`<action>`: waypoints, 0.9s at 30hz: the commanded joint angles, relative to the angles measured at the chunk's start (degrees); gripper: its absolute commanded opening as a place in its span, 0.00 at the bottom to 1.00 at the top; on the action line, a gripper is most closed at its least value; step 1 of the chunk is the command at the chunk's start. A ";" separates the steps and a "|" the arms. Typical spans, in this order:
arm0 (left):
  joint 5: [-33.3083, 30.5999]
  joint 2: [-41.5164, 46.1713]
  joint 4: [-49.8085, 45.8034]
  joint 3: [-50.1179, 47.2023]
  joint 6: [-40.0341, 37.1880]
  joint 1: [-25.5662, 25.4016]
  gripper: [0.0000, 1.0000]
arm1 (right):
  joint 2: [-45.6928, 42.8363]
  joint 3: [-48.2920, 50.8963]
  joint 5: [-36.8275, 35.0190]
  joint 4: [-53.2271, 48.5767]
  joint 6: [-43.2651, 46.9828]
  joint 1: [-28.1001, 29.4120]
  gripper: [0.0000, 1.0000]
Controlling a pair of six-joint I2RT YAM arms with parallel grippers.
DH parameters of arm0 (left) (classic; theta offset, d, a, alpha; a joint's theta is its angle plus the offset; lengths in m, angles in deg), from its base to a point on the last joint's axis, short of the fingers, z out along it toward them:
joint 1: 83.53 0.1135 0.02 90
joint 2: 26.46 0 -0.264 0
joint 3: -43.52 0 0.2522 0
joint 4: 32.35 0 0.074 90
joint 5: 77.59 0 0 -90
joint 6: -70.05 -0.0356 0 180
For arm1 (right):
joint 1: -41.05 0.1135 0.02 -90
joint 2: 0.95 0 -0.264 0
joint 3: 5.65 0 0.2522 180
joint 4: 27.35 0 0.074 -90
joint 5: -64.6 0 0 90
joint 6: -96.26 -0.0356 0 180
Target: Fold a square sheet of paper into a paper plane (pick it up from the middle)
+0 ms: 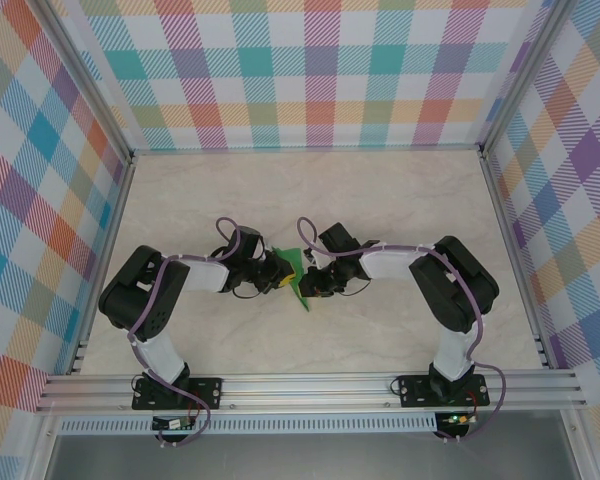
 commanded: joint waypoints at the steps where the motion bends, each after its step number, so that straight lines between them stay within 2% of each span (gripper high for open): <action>1: 0.83 -0.32 0.54 1.04 -1.21 -0.47 0.12 | -1.57 -0.15 0.91 -1.06 -0.06 -0.35 0.13; 4: 0.83 -0.25 0.54 1.04 -1.19 -0.51 0.12 | -0.65 -0.15 1.69 -0.92 0.26 -0.35 0.09; 10: 0.83 -0.31 0.54 0.93 -1.13 -0.51 0.12 | 1.55 -0.42 2.76 -0.71 1.42 -0.35 0.06; 27: 1.09 -1.49 0.54 2.14 -1.39 -0.51 0.12 | 1.70 -0.59 2.29 -1.23 1.39 -0.44 0.10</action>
